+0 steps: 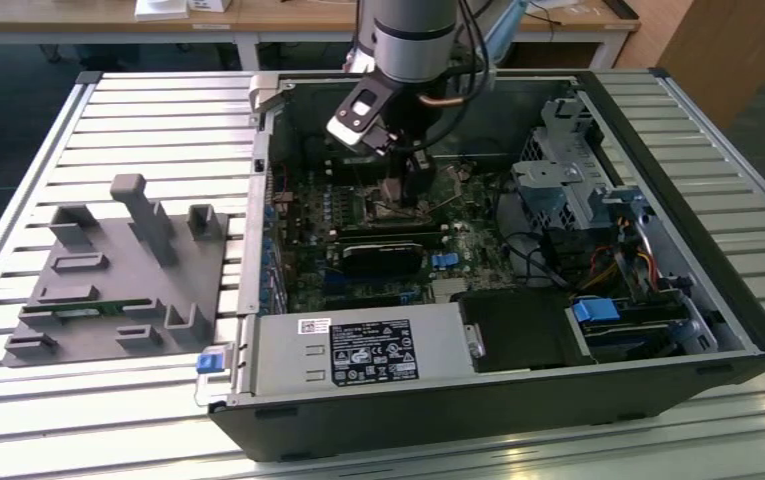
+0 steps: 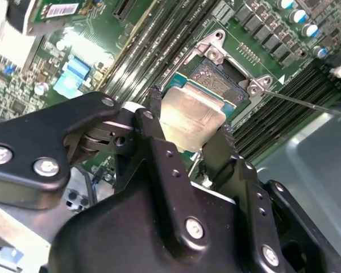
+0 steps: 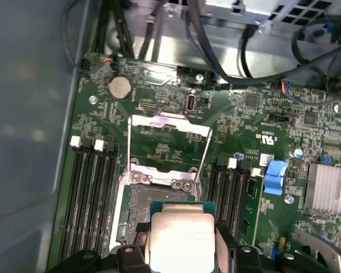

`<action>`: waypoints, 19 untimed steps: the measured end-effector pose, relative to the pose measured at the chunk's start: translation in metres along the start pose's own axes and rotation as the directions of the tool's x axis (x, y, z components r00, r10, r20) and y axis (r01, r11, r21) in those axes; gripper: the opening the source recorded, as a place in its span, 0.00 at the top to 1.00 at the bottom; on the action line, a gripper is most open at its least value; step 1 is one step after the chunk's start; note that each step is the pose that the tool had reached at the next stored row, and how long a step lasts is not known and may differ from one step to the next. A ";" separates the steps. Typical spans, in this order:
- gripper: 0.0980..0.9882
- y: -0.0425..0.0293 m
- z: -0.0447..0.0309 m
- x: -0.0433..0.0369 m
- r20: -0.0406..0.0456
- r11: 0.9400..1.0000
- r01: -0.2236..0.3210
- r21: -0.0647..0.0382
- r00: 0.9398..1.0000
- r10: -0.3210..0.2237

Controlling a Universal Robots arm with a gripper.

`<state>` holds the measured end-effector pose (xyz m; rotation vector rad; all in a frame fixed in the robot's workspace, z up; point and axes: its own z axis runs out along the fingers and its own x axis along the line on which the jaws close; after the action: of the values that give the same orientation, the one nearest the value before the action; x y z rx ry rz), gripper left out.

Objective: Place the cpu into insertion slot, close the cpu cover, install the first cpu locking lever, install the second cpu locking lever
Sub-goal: 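Place the cpu into insertion slot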

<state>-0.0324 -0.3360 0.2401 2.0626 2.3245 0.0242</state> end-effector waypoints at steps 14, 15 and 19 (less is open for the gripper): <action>0.51 0.0013 0.0121 0.0109 0.002 0.997 -0.081 0.001 0.997 0.081; 0.51 0.0013 0.0133 0.0111 0.003 0.996 -0.093 0.001 0.996 0.093; 0.51 0.0012 0.0189 0.0130 0.004 0.993 -0.116 0.001 0.993 0.116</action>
<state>-0.0320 -0.3232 0.2210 2.1937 2.2001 0.0213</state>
